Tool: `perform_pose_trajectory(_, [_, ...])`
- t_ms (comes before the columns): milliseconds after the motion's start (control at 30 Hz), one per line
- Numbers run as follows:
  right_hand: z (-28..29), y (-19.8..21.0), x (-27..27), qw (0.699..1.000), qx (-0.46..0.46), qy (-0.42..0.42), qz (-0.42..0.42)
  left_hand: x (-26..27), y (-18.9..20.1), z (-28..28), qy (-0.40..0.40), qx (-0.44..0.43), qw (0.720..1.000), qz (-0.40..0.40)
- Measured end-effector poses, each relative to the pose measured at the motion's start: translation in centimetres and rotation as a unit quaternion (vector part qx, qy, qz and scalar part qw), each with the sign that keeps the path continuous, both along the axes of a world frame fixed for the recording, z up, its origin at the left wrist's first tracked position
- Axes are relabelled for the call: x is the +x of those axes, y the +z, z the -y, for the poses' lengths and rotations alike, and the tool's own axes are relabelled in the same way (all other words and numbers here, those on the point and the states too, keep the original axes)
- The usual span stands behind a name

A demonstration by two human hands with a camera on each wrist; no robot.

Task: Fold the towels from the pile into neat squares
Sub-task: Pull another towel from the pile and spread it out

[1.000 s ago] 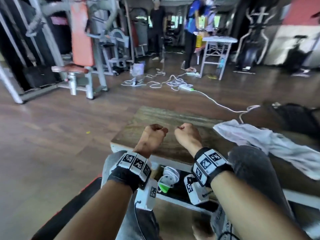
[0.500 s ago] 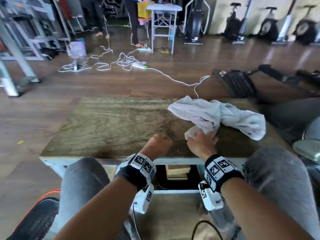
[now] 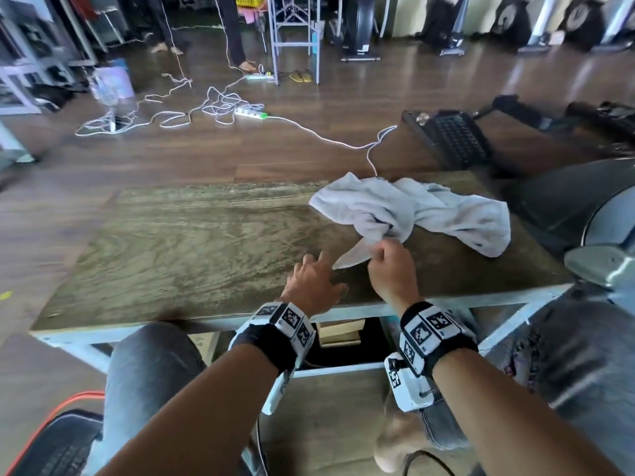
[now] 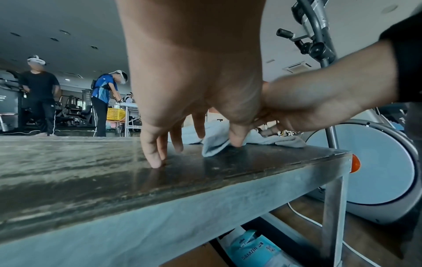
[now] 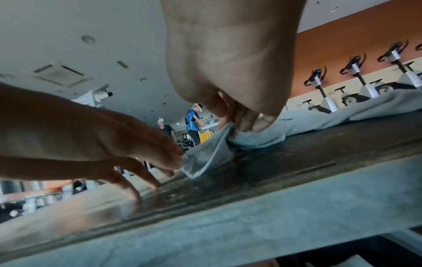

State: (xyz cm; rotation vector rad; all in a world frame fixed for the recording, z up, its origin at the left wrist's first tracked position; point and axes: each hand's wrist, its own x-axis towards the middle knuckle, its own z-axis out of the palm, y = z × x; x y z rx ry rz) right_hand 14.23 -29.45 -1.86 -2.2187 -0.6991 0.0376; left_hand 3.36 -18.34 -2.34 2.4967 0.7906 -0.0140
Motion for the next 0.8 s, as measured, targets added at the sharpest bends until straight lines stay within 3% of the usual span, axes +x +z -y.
perform_pose_trajectory(133, [0.1,2.6,-1.8,0.988,0.131,0.082,0.007,1.0,1.1,0.6,-0.03,0.01,0.993,0.112])
perform_pose_trajectory(267, [0.9,4.4,-1.6,0.98,0.163,0.106,-0.034,1.1,4.3,1.3,0.01,-0.079,0.97,0.228])
perform_pose_trajectory(400, [1.7,4.4,-1.5,0.97,0.15,0.162,-0.106,0.3,5.8,1.6,0.046,-0.206,0.936,0.281])
perform_pose_trajectory(500, [1.8,4.0,-2.0,0.971,0.146,0.171,-0.078,-0.7,6.4,1.2,0.058,-0.233,0.93,0.277])
perform_pose_trajectory(600, [2.1,4.7,-2.5,0.969,0.166,0.178,-0.033,-2.7,7.3,0.5,0.105,-0.269,0.905,0.313])
perform_pose_trajectory(700, [2.0,6.0,-3.5,0.967,0.162,0.196,0.023,-4.8,8.8,0.6,0.143,-0.253,0.896,0.337])
perform_pose_trajectory(800, [1.8,7.3,-4.9,0.962,0.185,0.196,0.039,-6.3,10.6,1.0,0.184,-0.286,0.858,0.385])
